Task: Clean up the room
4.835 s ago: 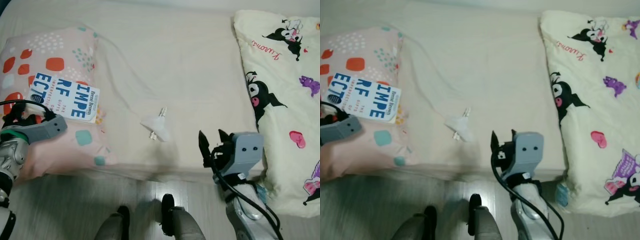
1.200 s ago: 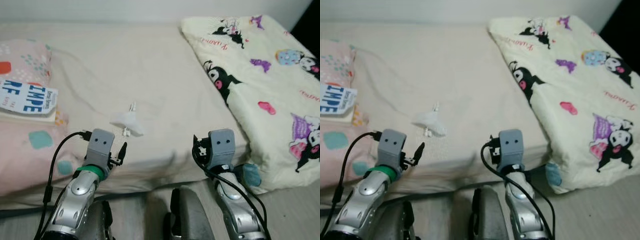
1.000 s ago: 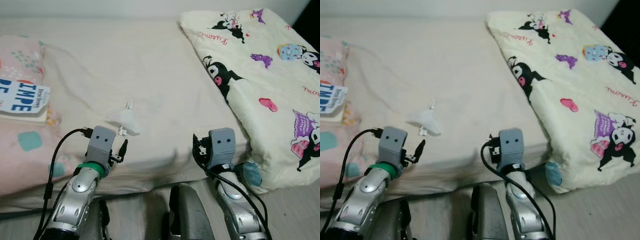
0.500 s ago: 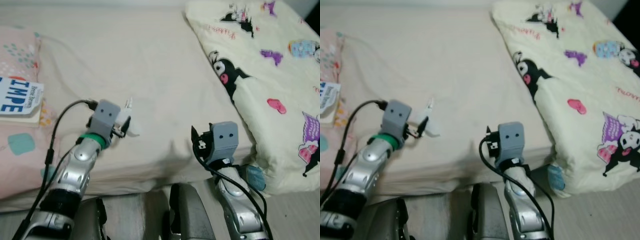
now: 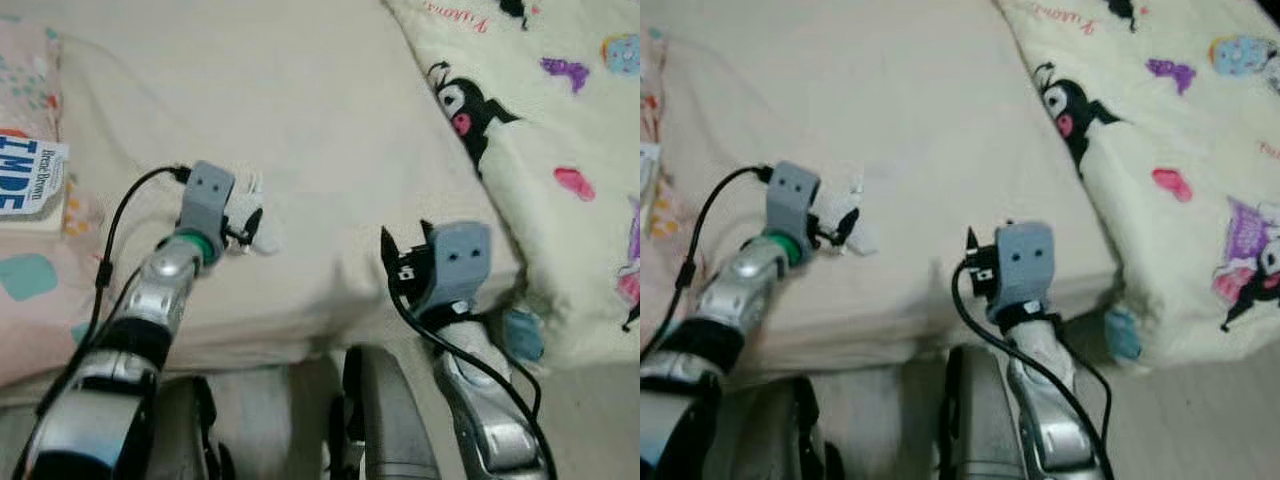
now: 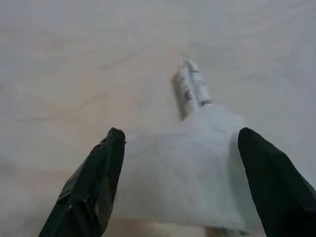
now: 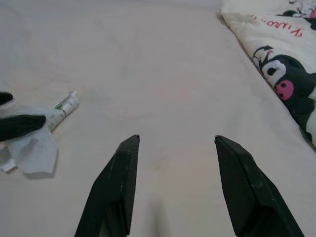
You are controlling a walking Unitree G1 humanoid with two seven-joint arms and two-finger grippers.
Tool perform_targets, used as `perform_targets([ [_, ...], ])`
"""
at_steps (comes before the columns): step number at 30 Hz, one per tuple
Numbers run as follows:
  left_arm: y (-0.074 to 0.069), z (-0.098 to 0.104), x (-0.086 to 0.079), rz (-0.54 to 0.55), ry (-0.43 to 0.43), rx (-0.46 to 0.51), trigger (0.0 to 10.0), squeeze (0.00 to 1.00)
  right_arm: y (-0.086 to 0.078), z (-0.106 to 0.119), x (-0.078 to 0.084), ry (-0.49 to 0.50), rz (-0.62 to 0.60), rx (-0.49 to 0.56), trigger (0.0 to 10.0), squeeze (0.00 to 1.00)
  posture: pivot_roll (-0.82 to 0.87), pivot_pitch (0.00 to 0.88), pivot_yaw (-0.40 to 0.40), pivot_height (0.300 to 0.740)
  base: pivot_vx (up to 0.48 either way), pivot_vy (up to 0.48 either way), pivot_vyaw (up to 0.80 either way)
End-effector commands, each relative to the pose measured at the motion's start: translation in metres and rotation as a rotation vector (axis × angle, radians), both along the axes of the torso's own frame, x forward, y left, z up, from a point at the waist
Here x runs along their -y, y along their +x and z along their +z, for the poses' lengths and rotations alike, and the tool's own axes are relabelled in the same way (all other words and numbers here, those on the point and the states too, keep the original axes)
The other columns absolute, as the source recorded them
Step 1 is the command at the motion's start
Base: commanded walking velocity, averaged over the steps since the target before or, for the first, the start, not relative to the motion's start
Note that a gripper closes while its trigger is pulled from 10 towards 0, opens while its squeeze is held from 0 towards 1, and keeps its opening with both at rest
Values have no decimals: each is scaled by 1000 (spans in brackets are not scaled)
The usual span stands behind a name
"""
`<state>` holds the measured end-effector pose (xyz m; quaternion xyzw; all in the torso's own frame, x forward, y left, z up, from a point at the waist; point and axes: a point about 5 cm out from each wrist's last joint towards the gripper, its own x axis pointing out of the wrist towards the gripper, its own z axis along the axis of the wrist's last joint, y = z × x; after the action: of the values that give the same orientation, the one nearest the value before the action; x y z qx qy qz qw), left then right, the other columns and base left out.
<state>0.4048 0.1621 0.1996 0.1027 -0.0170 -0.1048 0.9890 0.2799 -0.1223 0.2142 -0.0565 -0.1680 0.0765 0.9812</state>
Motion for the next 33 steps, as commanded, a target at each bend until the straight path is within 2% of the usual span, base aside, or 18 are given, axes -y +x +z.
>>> perform_targets([
  [1,-1,-13,-3,-7,-3,-52,10000,0,-8,-1,3,-2,-22,-18,10000,0,-247,498,29,565,0,0,0],
  [2,-1,-13,-3,-7,-3,-52,10000,0,-8,-1,3,-2,-22,-18,10000,0,-247,498,29,565,0,0,0],
  [5,3,-8,3,-108,-171,-121,10000,0,-20,-2,6,-3,-45,-36,10000,0,-273,533,38,565,0,0,0],
  [8,5,-7,6,-138,-218,-145,10000,0,-24,-3,8,-4,-58,-49,10000,0,-281,546,47,565,0,0,0],
  [12,5,-7,9,-149,-237,-170,10000,0,-26,-4,8,-4,-69,-60,10000,0,-281,543,54,565,0,0,0],
  [13,6,-9,8,-135,-227,-191,3490,0,-28,-4,8,-4,-74,-70,10000,0,-282,542,57,565,0,0,0],
  [14,6,-9,8,-135,-227,-191,3490,0,-28,-4,8,-4,-74,-70,10000,0,-282,542,57,565,0,0,0],
  [15,6,-11,8,-128,-213,-206,0,0,-29,-4,8,-4,-79,-79,10000,0,-282,536,63,565,0,0,0],
  [19,3,-25,12,-149,-91,-290,0,0,-31,-4,8,-2,-95,-95,10000,0,-275,528,71,565,0,0,0],
  [24,2,-28,9,-142,-79,-305,0,0,-30,-5,8,0,-101,-98,10000,0,-265,520,75,565,0,0,0],
  [33,4,-21,5,-112,-41,-233,0,0,-28,-6,8,2,-101,-110,10000,0,-254,514,71,565,0,0,0],
])
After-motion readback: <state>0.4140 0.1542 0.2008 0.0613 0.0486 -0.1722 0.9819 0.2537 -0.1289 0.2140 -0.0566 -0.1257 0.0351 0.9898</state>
